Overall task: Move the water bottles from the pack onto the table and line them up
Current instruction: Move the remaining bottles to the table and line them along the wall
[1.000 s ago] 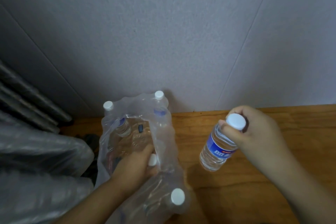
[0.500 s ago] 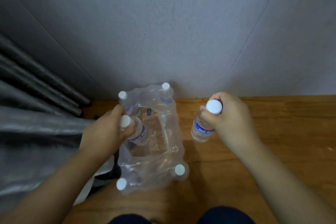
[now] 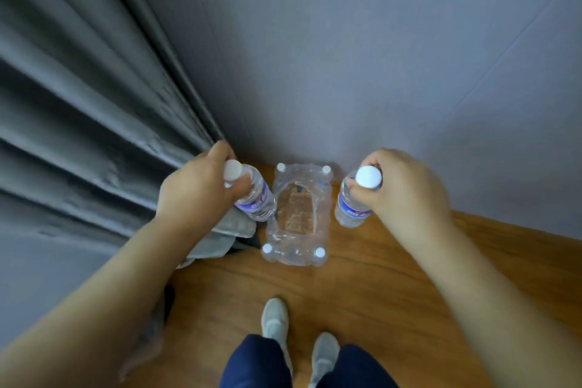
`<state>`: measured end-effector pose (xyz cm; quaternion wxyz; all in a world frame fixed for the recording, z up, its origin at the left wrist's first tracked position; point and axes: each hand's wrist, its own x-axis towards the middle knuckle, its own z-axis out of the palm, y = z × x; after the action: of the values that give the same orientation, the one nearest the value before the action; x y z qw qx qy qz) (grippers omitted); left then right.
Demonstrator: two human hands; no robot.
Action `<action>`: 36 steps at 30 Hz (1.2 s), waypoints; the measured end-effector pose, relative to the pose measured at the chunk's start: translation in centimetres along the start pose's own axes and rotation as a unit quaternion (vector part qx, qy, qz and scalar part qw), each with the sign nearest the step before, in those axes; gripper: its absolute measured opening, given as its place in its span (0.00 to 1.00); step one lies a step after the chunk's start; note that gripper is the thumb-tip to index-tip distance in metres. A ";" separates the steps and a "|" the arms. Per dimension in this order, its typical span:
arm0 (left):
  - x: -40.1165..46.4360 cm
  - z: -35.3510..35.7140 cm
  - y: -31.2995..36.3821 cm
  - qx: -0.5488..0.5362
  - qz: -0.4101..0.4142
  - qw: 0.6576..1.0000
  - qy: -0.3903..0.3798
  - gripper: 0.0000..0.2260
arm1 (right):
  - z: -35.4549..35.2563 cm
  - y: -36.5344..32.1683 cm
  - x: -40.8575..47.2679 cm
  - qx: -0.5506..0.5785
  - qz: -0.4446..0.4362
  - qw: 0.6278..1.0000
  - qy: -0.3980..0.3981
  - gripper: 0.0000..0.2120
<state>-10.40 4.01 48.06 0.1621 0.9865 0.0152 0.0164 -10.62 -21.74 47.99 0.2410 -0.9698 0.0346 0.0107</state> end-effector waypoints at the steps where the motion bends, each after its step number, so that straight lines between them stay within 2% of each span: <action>1: -0.9 -1.8 0.3 -0.005 -0.005 1.000 0.005 0.12 | -1.4 -1.3 -0.4 -0.006 -0.015 1.000 -0.006 0.11; 9: -12.7 -18.7 -1.2 0.009 -0.113 0.991 0.074 0.11 | -10.8 -14.9 -6.1 0.029 -0.194 0.977 -0.079 0.09; 14: -23.1 -25.6 -4.5 0.032 -0.211 0.969 0.122 0.10 | -11.6 -23.4 -12.3 0.047 -0.283 0.949 -0.135 0.08; 20: -39.7 -30.1 -8.5 0.041 -0.314 0.922 0.223 0.11 | -10.0 -32.3 -23.8 0.057 -0.404 0.893 -0.191 0.07; 25: -56.1 -32.0 -10.2 0.050 -0.419 0.866 0.270 0.12 | -7.7 -37.7 -36.6 0.076 -0.477 0.842 -0.239 0.08; 28: -66.1 -32.7 -10.2 0.068 -0.477 0.826 0.292 0.12 | -6.2 -40.5 -44.6 0.087 -0.525 0.800 -0.279 0.08; 32: -78.3 -33.3 -9.2 0.093 -0.558 0.764 0.311 0.10 | -4.4 -44.1 -55.1 0.090 -0.590 0.727 -0.340 0.07; 36: -88.6 -33.2 -7.6 0.094 -0.649 0.678 0.331 0.08 | -2.7 -47.6 -65.3 0.099 -0.655 0.635 -0.396 0.07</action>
<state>-100.31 18.72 74.62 0.0231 0.6692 0.7059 0.2309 -72.27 22.97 75.01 0.2695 -0.6110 -0.7079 0.2299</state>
